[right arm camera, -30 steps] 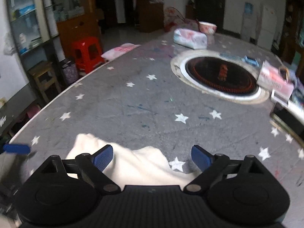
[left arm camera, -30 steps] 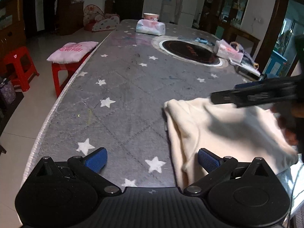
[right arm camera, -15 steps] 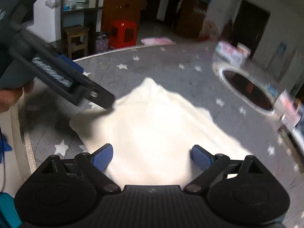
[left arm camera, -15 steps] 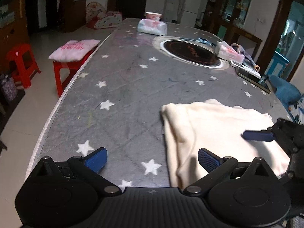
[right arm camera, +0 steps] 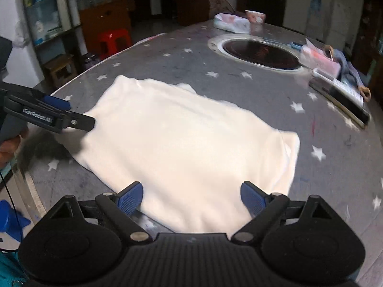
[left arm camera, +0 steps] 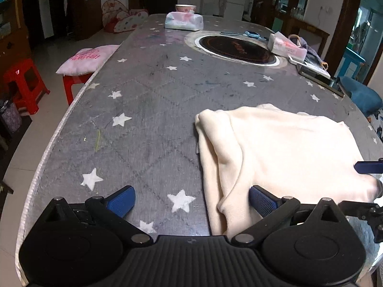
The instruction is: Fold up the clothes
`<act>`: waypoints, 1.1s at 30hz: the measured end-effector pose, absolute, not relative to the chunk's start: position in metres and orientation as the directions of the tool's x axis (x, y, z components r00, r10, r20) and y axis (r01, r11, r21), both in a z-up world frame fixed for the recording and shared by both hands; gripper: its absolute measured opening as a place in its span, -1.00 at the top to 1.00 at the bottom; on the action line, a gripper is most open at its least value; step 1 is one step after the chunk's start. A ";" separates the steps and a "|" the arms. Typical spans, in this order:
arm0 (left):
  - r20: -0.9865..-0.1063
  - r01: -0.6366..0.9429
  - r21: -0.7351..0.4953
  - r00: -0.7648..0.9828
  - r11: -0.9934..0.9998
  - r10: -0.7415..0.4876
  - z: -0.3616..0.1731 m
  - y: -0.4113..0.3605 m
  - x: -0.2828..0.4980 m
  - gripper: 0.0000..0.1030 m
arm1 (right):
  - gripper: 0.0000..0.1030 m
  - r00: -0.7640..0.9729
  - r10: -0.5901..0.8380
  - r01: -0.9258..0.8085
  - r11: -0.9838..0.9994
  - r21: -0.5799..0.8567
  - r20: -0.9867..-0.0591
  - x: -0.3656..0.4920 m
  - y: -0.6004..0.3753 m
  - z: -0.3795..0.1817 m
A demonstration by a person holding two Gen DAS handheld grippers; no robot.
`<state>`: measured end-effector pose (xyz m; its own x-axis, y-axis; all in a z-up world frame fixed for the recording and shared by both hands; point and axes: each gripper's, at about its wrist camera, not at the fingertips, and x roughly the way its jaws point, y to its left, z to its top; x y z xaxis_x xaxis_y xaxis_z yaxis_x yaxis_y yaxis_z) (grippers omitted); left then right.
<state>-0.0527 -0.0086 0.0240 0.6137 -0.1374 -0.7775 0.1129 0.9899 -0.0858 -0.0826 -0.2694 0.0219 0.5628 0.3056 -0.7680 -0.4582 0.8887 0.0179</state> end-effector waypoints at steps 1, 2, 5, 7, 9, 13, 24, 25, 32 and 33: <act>-0.777 0.108 -0.094 0.613 0.990 -0.140 0.026 -0.007 -0.052 -1.00 | -0.76 0.559 0.306 -0.454 0.891 0.025 -0.771 -0.082 -0.272 0.021; -0.770 0.101 -0.101 0.622 0.990 -0.142 0.030 -0.004 -0.051 -1.00 | -0.76 0.565 0.306 -0.462 0.887 0.014 -0.766 -0.082 -0.270 0.025; -0.744 0.069 -0.116 0.654 0.991 -0.133 0.042 0.006 -0.049 -1.00 | -0.76 0.571 0.335 -0.531 0.847 -0.026 -0.750 -0.086 -0.252 0.036; -0.742 0.044 -0.143 0.656 0.989 -0.137 0.046 0.014 -0.045 -1.00 | -0.72 0.564 0.363 -0.594 0.802 -0.059 -0.742 -0.089 -0.233 0.042; -0.750 0.026 -0.182 0.643 0.983 -0.156 0.047 0.022 -0.041 -1.00 | -0.64 0.541 0.386 -0.656 0.750 -0.087 -0.747 -0.094 -0.211 0.041; -0.762 -0.017 -0.202 0.631 0.979 -0.147 0.045 0.032 -0.039 -1.00 | -0.42 0.501 0.414 -0.752 0.642 -0.146 -0.760 -0.103 -0.167 0.037; -0.762 -0.067 -0.380 0.587 0.922 -0.272 0.037 0.044 -0.040 -1.00 | 0.36 0.537 0.386 -0.799 0.517 -0.307 -0.750 -0.121 -0.104 0.019; -0.762 -0.075 -0.397 0.583 0.915 -0.283 0.037 0.043 -0.039 -1.00 | 0.55 0.548 0.380 -0.791 0.527 -0.312 -0.745 -0.120 -0.102 0.018; -0.752 -0.165 -0.530 0.545 0.832 -0.371 0.033 0.039 -0.030 -1.00 | 0.84 0.541 0.460 -0.763 0.620 -0.181 -0.704 -0.108 -0.128 0.042; -0.747 -0.178 -0.551 0.540 0.815 -0.387 0.032 0.038 -0.028 -1.00 | 0.84 0.539 0.471 -0.757 0.635 -0.156 -0.698 -0.106 -0.133 0.046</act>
<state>-0.0283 0.0375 0.0320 0.5398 -0.3871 -0.7475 -0.1785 0.8152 -0.5511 -0.1060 -0.1329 0.0460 0.5390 0.4710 -0.6983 -0.7568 0.6348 -0.1560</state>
